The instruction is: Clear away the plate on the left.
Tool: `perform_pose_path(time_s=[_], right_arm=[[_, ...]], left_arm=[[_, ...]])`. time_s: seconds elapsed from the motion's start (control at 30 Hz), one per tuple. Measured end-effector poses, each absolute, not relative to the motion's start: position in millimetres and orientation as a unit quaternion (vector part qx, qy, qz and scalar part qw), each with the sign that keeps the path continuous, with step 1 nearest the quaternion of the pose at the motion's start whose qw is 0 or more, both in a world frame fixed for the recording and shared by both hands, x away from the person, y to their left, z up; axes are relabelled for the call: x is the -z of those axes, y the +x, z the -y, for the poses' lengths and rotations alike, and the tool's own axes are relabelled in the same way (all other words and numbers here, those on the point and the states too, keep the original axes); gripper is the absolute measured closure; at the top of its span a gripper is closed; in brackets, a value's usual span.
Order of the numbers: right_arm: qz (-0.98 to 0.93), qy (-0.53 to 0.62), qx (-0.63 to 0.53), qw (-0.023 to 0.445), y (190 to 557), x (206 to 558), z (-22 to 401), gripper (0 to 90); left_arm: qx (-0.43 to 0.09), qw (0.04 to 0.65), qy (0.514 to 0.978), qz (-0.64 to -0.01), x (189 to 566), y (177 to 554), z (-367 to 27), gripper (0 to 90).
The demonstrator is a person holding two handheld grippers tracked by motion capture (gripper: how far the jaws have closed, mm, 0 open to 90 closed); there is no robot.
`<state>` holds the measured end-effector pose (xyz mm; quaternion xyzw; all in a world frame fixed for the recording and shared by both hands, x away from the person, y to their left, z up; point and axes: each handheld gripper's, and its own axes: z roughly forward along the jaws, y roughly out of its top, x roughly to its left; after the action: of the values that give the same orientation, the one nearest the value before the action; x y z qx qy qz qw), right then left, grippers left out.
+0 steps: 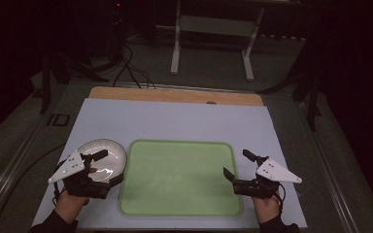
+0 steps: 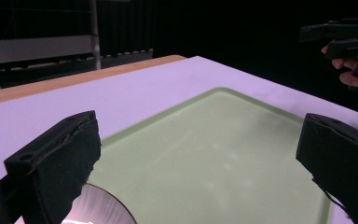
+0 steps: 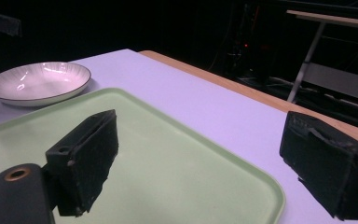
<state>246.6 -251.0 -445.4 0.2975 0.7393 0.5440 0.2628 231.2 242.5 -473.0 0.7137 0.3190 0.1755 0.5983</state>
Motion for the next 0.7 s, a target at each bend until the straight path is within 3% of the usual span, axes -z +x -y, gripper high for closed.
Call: perform_pose_path(time_s=[0.7], right_arm=[[-0.741, 0.295, -0.545, 0.257, 239.1, 442.1, 250.3, 11.4]], left_arm=[[-0.114, 0.563, 0.759, -0.309, 462.9, 231.3, -224.8, 0.0]])
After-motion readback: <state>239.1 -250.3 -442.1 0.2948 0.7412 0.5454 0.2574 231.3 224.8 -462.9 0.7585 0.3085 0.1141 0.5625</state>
